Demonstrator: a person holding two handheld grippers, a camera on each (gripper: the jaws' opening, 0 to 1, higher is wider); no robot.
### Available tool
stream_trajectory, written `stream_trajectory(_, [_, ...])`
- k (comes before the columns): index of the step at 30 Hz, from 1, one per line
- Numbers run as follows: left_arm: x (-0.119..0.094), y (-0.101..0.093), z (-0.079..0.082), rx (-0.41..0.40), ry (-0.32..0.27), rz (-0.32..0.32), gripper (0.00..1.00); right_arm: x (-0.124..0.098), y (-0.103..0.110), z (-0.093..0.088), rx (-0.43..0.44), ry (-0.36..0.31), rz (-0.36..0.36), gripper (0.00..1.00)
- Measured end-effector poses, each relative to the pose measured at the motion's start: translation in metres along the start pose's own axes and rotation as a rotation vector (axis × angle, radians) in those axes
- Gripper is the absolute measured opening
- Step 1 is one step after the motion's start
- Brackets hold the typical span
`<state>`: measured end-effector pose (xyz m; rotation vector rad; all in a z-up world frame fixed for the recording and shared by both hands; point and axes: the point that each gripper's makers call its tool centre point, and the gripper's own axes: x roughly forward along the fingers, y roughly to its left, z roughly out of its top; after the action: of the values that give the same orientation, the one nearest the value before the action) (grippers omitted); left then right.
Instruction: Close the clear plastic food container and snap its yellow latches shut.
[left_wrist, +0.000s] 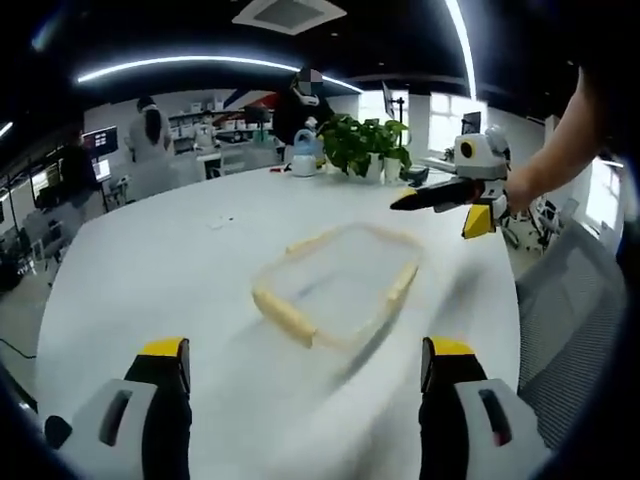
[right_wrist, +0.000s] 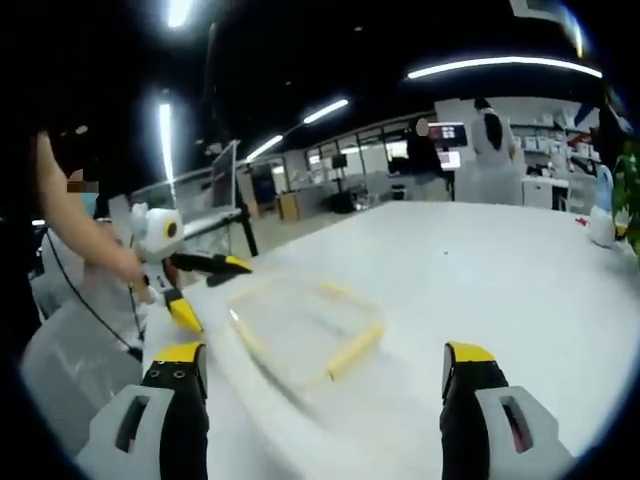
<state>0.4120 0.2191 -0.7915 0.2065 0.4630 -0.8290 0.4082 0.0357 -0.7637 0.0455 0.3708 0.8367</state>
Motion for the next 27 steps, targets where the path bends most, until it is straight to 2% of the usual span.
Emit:
stream_trajectory(5, [-0.007,-0.005,-0.007,-0.026,-0.005,0.0,0.98,-0.009,0.001,-0.003,0.006,-0.003,-0.012,1.0])
stream_trajectory(8, [-0.015,-0.008,-0.004,-0.042,-0.034,0.011,0.98,-0.014,0.003,0.0,0.013,-0.022,-0.02,1.0])
stream_trajectory(16, [-0.033,-0.009,-0.017,-0.078,-0.047,0.054,0.97,-0.028,0.008,0.0,0.042,-0.058,-0.038,0.99])
stream_trajectory(18, [-0.037,-0.008,-0.015,-0.096,-0.07,0.067,0.97,-0.031,0.008,0.005,0.06,-0.089,-0.052,1.0])
stream_trajectory(21, [-0.04,-0.008,-0.016,-0.077,-0.063,0.084,0.97,-0.034,0.006,0.006,0.059,-0.103,-0.07,1.0])
stream_trajectory(27, [-0.047,-0.001,-0.001,-0.142,-0.148,0.135,0.95,-0.041,0.009,0.011,0.062,-0.136,-0.086,1.0])
